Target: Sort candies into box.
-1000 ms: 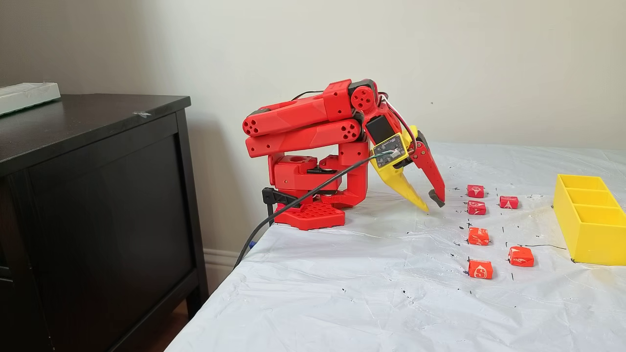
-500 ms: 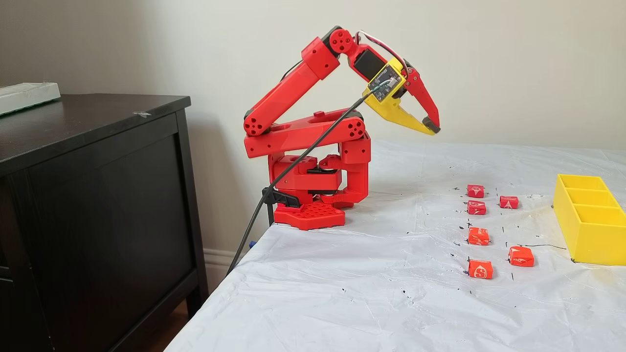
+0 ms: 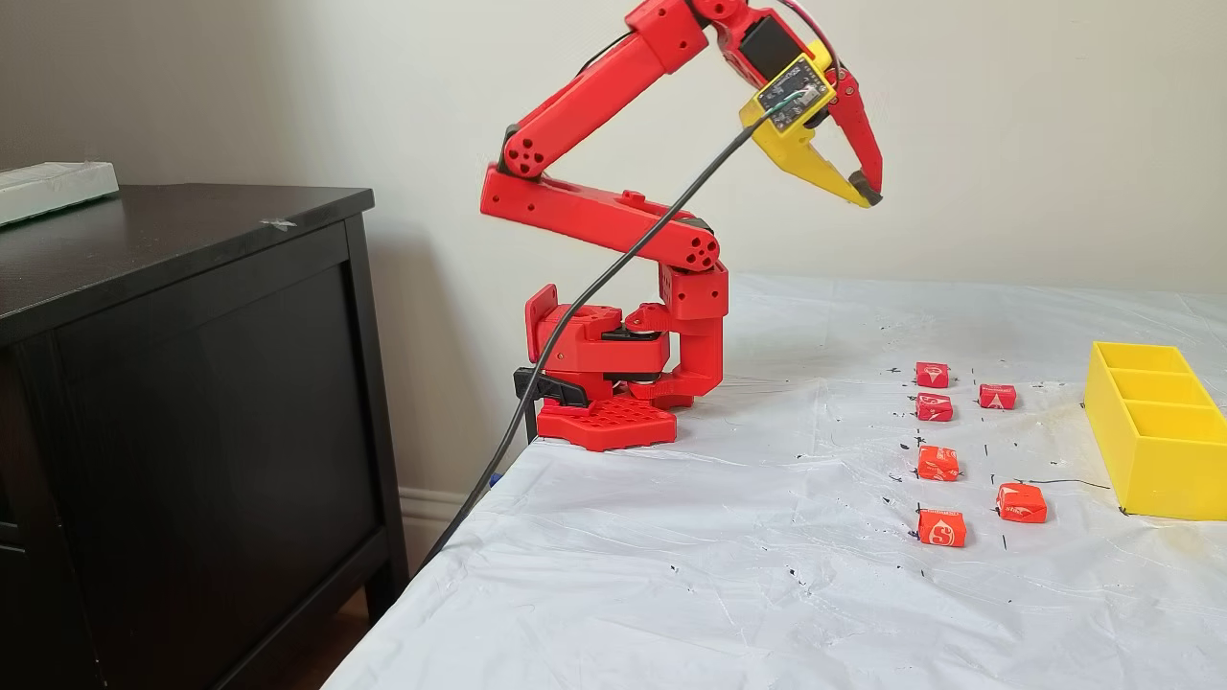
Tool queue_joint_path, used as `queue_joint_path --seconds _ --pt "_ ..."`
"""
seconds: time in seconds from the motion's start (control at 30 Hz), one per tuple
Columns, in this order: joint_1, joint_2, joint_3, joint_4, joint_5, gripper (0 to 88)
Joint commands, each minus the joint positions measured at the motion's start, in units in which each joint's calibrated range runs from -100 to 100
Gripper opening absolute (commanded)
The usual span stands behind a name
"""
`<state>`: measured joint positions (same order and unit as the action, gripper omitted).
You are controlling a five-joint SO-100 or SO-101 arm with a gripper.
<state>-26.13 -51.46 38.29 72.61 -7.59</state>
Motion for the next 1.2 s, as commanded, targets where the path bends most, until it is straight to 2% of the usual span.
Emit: queue_joint_path --seconds 0.0,0.23,0.3,0.47,0.57,0.67,0.8,0.93,1.17 --pt "-1.0 13.0 -15.2 2.9 -2.1 0.1" --pt "-0.7 22.8 -22.7 1.4 -4.1 0.1" --pt "-1.0 27.7 -26.7 3.9 -5.1 0.1" --pt "-2.4 28.4 -24.1 2.6 -5.6 0.6" --pt "-2.0 29.8 -23.2 1.9 -5.7 15.0" --pt "-1.1 30.4 -22.4 1.9 -5.6 10.1" --pt "-1.0 29.6 -19.2 0.0 -5.6 22.1" --pt "-1.0 29.3 -16.9 -1.5 -5.2 28.8" --pt "-2.3 29.9 -13.1 -4.6 -4.6 32.7"
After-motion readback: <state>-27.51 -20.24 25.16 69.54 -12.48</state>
